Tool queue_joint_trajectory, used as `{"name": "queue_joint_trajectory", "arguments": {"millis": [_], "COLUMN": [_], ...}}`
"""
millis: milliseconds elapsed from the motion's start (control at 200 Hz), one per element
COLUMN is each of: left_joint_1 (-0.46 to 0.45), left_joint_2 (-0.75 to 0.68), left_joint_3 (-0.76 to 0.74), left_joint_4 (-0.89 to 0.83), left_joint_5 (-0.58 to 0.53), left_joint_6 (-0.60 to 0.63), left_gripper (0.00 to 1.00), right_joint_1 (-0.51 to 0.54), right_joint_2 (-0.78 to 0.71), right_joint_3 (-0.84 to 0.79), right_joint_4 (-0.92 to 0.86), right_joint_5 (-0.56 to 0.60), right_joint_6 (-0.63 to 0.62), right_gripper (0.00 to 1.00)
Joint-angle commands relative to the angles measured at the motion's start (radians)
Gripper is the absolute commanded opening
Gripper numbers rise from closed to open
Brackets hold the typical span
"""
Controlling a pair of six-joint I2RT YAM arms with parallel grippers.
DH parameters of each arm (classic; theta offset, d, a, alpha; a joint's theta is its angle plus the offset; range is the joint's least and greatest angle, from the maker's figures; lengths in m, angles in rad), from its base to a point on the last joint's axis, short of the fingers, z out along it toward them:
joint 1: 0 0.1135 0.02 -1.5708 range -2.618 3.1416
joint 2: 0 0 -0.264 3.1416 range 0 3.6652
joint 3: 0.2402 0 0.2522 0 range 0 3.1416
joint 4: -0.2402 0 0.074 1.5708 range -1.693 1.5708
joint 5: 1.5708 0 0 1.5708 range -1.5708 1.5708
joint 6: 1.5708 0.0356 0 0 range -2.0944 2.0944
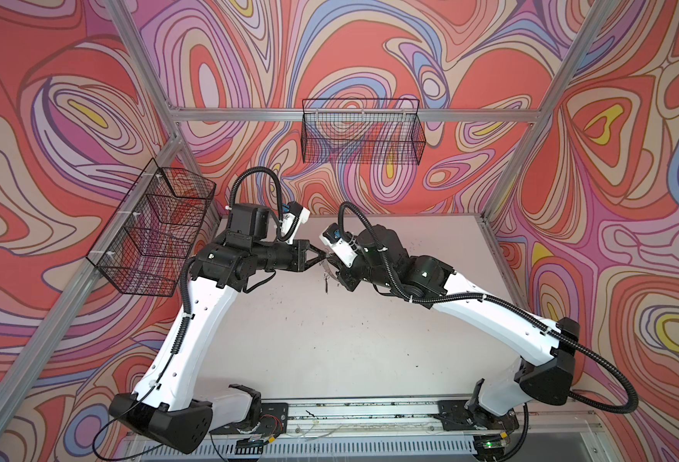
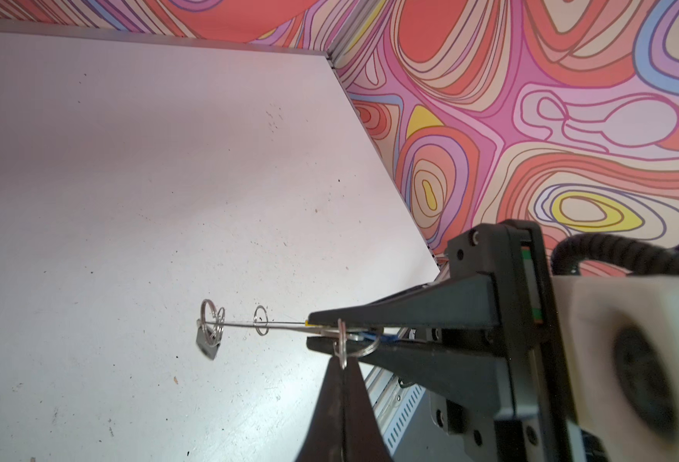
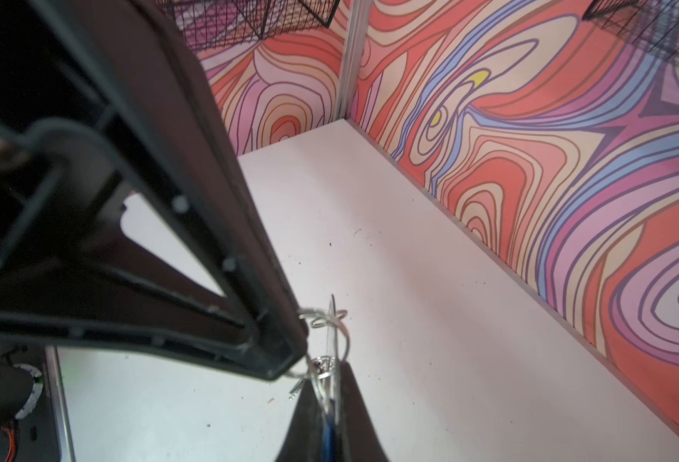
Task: Put the keys on the keyring
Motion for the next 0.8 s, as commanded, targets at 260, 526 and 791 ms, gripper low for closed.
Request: {"name": "queue_joint_trajectory", "arguments": {"millis": [260,526,791], "left_joint_1": [0.008,0.002,-0.019], "left_joint_2": [0.058,0.094,0.102], "left_joint_3": [0.091,0.132,0.154], "left_joint_4": [-0.258,-0.305,-0.316], "left_joint_5": [0.042,0.018,0.023], "left_joint_6": [0.094,0.129,0.139], "left_gripper": [0.00,0.00,0.00], "right_joint_1": [-0.057,-0.057,-0.055], "right_joint_2": [-0.039,0.000,0.079], "right_joint_3": [0.048,0.200,0.237], "right_joint_4": [-0.258,-0.335,-0.313], "right_joint_5": [-0.181,-0.358,-0.393], "right_joint_6": [-0.010,-0.024,-0.032], "right_gripper": [0.66,0.73,0.74]}}
